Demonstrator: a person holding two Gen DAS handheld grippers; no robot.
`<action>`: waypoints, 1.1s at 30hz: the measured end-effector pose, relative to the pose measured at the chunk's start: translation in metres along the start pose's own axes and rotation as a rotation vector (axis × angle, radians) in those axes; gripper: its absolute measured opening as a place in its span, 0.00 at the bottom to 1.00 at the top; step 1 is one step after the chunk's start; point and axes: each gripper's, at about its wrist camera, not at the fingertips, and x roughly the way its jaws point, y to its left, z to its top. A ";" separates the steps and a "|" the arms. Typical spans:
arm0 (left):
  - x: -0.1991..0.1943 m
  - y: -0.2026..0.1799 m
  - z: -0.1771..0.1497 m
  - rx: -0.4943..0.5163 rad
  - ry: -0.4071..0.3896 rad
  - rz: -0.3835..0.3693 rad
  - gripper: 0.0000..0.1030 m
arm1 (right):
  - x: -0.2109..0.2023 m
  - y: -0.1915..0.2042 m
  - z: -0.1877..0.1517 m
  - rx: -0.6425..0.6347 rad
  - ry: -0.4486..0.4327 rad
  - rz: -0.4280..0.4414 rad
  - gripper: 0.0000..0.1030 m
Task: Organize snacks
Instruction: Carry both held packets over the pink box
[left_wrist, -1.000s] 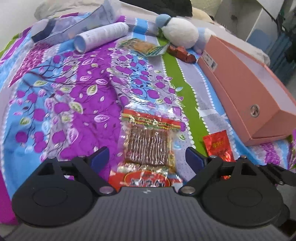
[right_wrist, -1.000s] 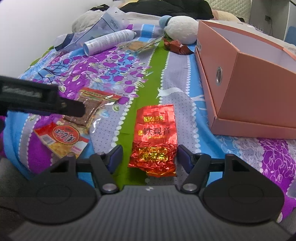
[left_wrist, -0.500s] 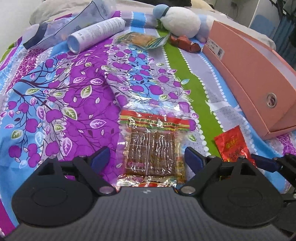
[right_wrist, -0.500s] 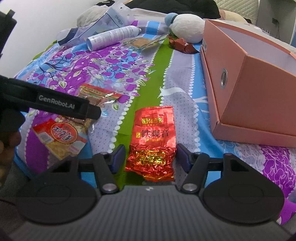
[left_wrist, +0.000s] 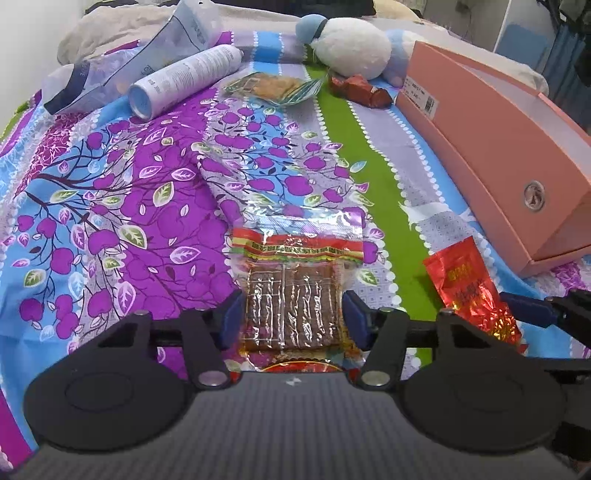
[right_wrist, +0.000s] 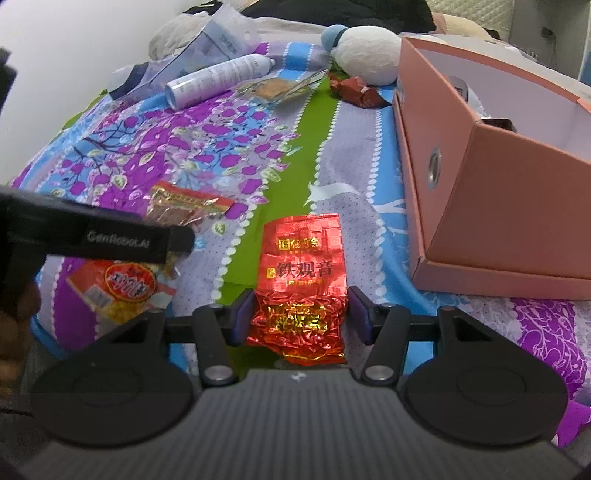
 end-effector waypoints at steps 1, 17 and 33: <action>-0.002 0.001 -0.001 -0.012 -0.003 -0.004 0.60 | 0.000 -0.001 0.000 0.004 -0.002 -0.004 0.55; -0.061 0.006 0.000 -0.137 -0.099 -0.046 0.60 | -0.038 -0.004 0.017 0.031 -0.085 -0.011 0.55; -0.119 -0.017 0.019 -0.133 -0.204 -0.182 0.60 | -0.104 -0.011 0.033 0.073 -0.226 -0.043 0.55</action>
